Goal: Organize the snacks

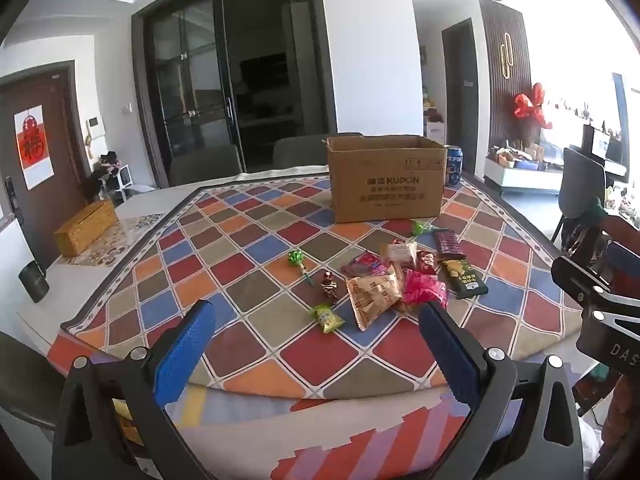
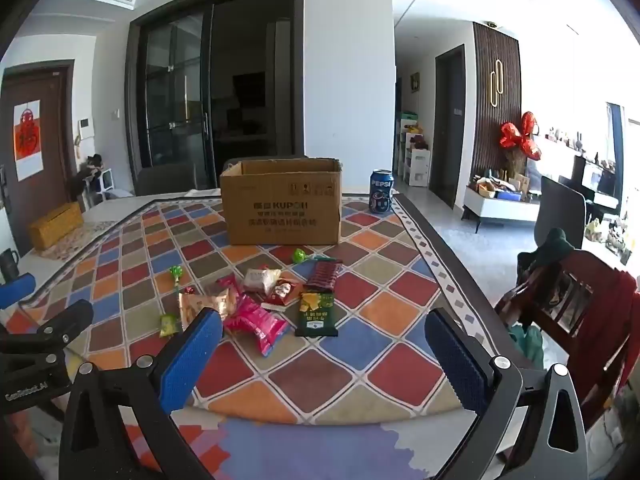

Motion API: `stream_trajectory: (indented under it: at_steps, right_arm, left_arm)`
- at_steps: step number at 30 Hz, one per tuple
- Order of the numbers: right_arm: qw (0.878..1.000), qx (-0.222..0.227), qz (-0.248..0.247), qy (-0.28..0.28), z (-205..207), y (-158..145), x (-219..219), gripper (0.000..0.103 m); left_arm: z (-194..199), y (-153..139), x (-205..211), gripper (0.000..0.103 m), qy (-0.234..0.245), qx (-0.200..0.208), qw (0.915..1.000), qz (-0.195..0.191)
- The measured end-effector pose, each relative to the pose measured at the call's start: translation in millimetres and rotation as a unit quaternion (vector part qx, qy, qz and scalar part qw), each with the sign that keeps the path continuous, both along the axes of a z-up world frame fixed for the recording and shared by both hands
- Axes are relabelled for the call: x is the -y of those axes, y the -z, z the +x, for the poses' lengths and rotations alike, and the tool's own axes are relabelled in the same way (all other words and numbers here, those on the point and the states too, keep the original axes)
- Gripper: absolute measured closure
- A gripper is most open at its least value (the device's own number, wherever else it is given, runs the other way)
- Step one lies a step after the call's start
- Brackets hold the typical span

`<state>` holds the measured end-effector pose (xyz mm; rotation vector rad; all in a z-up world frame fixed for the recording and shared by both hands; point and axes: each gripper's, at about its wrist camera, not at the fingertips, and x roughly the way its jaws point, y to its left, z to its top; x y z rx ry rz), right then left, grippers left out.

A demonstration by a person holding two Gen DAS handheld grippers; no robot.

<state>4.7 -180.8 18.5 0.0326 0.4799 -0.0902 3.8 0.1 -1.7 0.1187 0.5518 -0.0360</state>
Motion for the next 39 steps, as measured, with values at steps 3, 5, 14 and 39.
stream_trajectory:
  at_steps: [3, 5, 14, 39]
  right_arm:
    - [1.0, 0.0, -0.001, -0.001, -1, 0, -1, 0.001]
    - [1.0, 0.001, 0.003, 0.0, -2, 0, 0, 0.001]
    - [1.0, 0.004, -0.002, 0.0, -4, -2, -2, 0.001]
    - [1.0, 0.007, -0.005, 0.001, -4, -5, 4, 0.001]
  left_arm:
    - [-3, -1, 3, 0.0, 0.002, 0.007, 1.0, -0.001]
    - [-1, 3, 7, 0.0, 0.004, -0.003, 1.0, 0.001]
    - [-7, -1, -2, 0.0, 0.004, 0.01, 0.9999, -0.008]
    - [-10, -7, -2, 0.0, 0.005, 0.016, 0.9998, -0.011]
